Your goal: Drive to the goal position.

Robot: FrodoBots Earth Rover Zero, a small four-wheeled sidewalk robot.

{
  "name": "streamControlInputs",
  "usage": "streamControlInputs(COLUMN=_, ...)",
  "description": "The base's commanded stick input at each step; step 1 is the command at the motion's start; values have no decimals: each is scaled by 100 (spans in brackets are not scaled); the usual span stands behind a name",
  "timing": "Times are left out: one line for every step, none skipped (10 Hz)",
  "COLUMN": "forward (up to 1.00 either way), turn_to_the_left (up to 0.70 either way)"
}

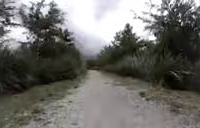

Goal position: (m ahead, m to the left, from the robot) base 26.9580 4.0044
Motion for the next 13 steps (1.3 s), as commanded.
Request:
streamControlInputs(forward=85, turn_to_the_left=0)
streamControlInputs(forward=85, turn_to_the_left=0)
streamControlInputs(forward=85, turn_to_the_left=0)
streamControlInputs(forward=85, turn_to_the_left=0)
streamControlInputs(forward=85, turn_to_the_left=0)
streamControlInputs(forward=85, turn_to_the_left=0)
streamControlInputs(forward=85, turn_to_the_left=0)
streamControlInputs(forward=85, turn_to_the_left=0)
streamControlInputs(forward=85, turn_to_the_left=0)
streamControlInputs(forward=85, turn_to_the_left=0)
streamControlInputs(forward=85, turn_to_the_left=0)
streamControlInputs(forward=85, turn_to_the_left=0)
streamControlInputs(forward=85, turn_to_the_left=0)
